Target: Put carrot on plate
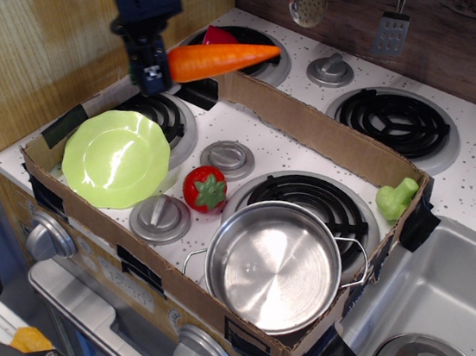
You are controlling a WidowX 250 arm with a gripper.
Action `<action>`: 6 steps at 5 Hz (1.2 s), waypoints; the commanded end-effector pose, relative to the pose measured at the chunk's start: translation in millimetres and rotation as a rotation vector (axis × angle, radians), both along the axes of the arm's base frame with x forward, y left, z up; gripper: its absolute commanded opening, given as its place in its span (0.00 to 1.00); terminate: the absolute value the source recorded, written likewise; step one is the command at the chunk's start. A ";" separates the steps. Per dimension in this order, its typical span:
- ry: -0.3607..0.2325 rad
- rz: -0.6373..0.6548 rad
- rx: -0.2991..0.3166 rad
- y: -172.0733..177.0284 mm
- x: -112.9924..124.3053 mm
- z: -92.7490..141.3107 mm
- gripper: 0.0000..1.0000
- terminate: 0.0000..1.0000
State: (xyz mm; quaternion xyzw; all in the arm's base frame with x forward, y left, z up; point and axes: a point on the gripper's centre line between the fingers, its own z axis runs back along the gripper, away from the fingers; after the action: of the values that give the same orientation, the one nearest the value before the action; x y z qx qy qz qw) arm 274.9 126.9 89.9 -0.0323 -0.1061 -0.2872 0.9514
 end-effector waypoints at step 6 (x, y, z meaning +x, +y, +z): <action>0.034 0.317 0.224 32.3 -62.8 -45.5 0.00 0.00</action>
State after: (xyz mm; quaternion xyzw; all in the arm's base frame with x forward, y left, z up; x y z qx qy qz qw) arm 216.6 157.5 32.2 0.0692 -0.0510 -0.1443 0.9858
